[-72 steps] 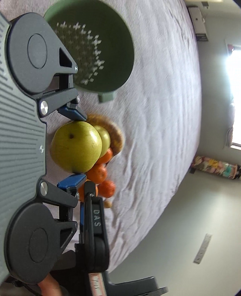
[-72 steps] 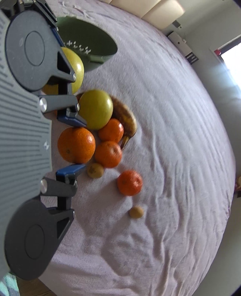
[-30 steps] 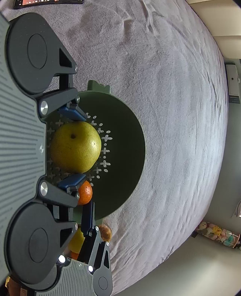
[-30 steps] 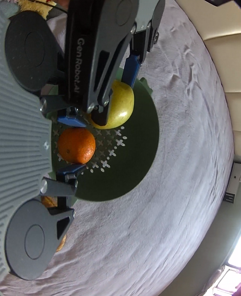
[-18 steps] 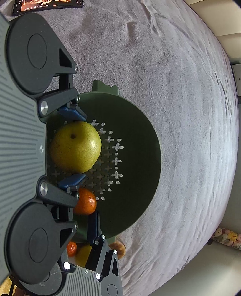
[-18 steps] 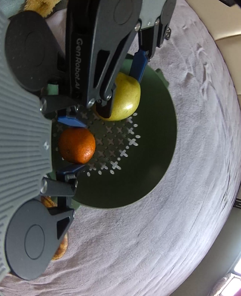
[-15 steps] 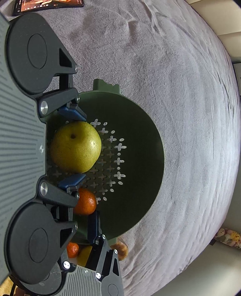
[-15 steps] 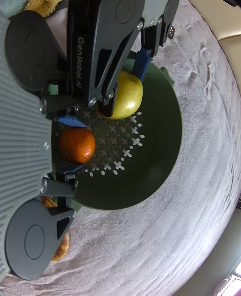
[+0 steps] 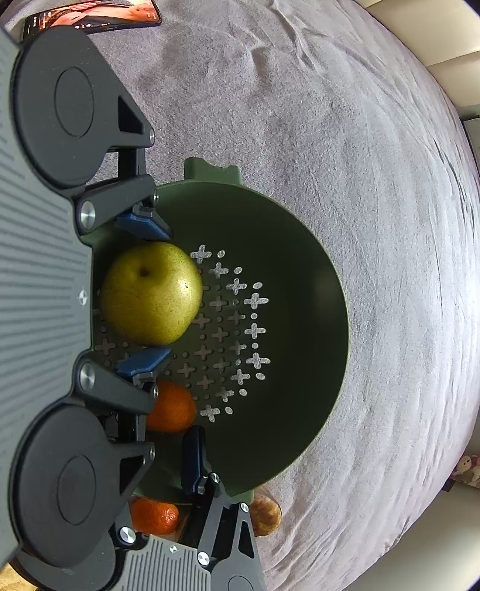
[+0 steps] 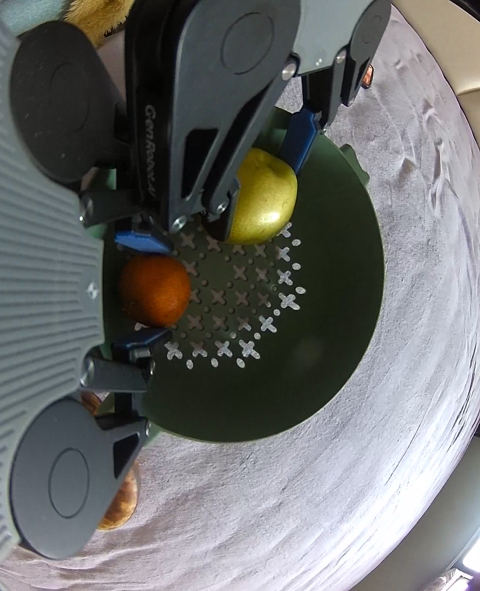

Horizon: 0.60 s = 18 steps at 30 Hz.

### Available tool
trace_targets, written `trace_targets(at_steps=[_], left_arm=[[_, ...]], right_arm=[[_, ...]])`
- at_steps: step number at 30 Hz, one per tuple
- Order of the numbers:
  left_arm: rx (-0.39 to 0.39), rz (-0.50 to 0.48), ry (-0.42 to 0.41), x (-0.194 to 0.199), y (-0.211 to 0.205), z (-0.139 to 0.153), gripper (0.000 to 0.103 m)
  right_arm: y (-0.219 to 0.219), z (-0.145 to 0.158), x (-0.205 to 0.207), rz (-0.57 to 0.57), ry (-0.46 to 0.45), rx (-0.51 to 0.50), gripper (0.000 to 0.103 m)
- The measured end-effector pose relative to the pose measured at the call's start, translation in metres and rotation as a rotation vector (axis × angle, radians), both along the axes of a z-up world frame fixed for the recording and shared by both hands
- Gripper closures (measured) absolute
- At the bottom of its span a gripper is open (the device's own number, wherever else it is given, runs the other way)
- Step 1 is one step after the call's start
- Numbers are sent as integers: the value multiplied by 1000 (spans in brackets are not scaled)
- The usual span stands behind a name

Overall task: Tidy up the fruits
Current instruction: 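Lift and carry the pear with left tool while right tool carries the orange to the colander, then open left gripper releasing the pear while right gripper releases the orange into the colander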

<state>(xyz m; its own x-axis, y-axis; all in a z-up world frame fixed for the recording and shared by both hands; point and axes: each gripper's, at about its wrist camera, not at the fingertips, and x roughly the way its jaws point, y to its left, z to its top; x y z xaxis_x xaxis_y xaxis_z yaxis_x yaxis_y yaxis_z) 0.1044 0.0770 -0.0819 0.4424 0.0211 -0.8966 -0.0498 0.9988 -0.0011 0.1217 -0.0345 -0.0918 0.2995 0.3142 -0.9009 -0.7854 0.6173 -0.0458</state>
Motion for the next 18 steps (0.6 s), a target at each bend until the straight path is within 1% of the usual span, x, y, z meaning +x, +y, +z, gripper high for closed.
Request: trace_targets(at_steps=[8,12,15,18], left_arm=[[14,-4,11,1,0,-2,31],[15,7,3,0,-1,0,30],[-8,13,1,1,2,2,29],[-10,19,-10,0,2,7,28]], right_arm=[[0,1,-2,18,9,4,60],[-1,6,-4,14,-1,11,47],[-3,9,-5,4,-13,13,44],[-6,13,-5,-17,-22,22,43]])
